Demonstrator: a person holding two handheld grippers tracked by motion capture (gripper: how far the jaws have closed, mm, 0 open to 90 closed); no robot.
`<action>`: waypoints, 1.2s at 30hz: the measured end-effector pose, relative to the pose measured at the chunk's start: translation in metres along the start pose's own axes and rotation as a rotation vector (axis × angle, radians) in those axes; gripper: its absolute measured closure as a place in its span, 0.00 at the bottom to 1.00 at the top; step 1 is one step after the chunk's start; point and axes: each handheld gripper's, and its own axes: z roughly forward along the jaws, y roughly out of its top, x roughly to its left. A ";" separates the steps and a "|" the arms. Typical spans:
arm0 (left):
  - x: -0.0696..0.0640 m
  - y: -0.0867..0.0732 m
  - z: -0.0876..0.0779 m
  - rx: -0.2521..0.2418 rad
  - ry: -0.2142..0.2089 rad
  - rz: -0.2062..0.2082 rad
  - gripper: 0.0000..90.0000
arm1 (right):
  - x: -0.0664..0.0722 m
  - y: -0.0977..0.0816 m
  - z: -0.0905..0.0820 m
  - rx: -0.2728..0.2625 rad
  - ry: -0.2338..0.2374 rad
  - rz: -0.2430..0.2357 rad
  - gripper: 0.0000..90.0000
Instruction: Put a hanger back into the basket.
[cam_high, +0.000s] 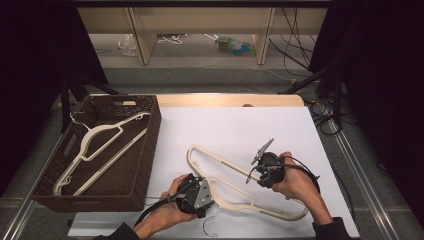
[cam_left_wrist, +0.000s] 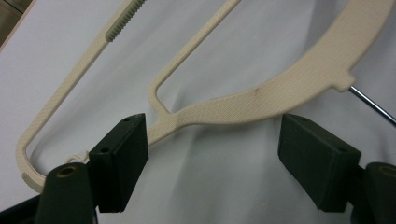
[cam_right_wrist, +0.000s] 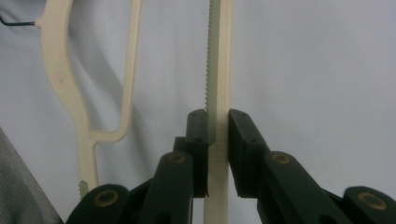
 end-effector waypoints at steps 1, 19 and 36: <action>-0.001 0.000 0.001 -0.003 0.002 -0.001 0.27 | -0.001 0.000 0.000 -0.001 0.001 -0.004 0.89; -0.009 0.009 -0.006 -0.117 -0.037 0.159 0.34 | -0.008 -0.006 0.005 -0.012 0.048 -0.028 0.89; -0.019 0.011 -0.011 -0.174 -0.111 0.340 0.66 | -0.009 -0.008 0.010 0.002 0.076 -0.037 0.89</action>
